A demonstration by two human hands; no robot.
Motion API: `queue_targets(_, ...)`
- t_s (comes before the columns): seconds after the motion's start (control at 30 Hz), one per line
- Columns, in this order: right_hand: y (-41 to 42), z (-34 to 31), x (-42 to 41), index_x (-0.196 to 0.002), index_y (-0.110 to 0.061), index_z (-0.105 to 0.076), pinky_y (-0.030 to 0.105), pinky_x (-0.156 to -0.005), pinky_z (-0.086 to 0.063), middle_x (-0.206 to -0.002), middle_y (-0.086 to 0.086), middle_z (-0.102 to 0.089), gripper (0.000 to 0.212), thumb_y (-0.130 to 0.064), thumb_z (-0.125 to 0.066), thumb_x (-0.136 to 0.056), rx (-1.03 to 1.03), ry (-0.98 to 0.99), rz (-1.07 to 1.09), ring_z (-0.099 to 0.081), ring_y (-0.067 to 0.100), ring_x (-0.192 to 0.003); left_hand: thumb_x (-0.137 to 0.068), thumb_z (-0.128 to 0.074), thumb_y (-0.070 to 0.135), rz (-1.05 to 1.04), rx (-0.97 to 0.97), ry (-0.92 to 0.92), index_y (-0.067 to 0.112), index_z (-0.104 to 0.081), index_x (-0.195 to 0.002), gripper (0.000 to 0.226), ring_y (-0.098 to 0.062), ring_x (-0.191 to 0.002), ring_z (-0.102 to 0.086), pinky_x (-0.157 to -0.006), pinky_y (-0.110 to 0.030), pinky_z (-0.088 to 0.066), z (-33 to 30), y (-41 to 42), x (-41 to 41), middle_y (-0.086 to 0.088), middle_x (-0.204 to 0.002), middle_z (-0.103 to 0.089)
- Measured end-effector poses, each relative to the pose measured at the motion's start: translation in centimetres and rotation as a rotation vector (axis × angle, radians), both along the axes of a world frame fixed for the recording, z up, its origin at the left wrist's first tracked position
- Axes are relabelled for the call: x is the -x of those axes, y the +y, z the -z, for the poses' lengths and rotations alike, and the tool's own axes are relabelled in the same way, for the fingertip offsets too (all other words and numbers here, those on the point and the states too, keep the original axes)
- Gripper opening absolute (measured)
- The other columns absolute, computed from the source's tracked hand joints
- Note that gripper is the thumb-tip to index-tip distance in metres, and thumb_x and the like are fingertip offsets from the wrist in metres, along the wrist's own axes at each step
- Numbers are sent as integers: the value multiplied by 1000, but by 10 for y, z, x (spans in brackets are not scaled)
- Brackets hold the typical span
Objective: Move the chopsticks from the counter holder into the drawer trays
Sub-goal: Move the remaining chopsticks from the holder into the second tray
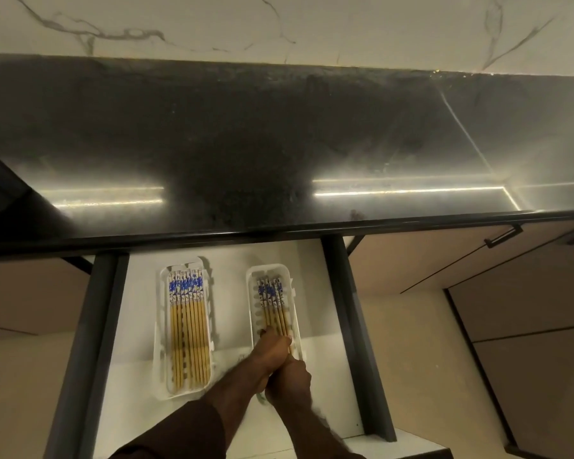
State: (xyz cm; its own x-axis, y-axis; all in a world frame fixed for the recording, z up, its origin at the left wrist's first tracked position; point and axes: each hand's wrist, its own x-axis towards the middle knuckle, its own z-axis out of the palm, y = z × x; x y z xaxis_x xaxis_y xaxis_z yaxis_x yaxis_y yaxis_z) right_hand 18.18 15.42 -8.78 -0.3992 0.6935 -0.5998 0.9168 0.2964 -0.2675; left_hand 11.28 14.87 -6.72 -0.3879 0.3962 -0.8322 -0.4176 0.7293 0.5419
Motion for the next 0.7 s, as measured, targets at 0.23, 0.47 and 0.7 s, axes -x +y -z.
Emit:
queue_targets(0.23,-11,-2,11,-128,-7,-52,30,-89,-48,-120,9,-61,33,-23,-50,-98,-59,-125,-291,-60,26,-110,-103,-42,22,32,-4,20,8,-41,-142,42,-27,-124,-51,-106,-36,-42,-2,-3,-1,-14,-137,-52)
queue_targets(0.47,-5,-11,45,-142,2,-32,40,-114,-30,-137,20,-48,57,-24,-56,-97,-108,-317,-149,-44,35,-129,-104,-38,34,63,41,-76,9,-36,-146,49,-27,-125,-51,-109,-38,-41,-7,-8,-6,-13,-138,-52)
queue_targets(0.7,-20,-17,1,-136,-3,-41,35,-96,-43,-132,20,-53,42,-25,-45,-100,19,33,-22,-50,38,-122,-102,-39,45,24,40,-129,12,-36,-148,57,-28,-130,-49,-113,-42,-38,-17,-14,-10,-11,-143,-51)
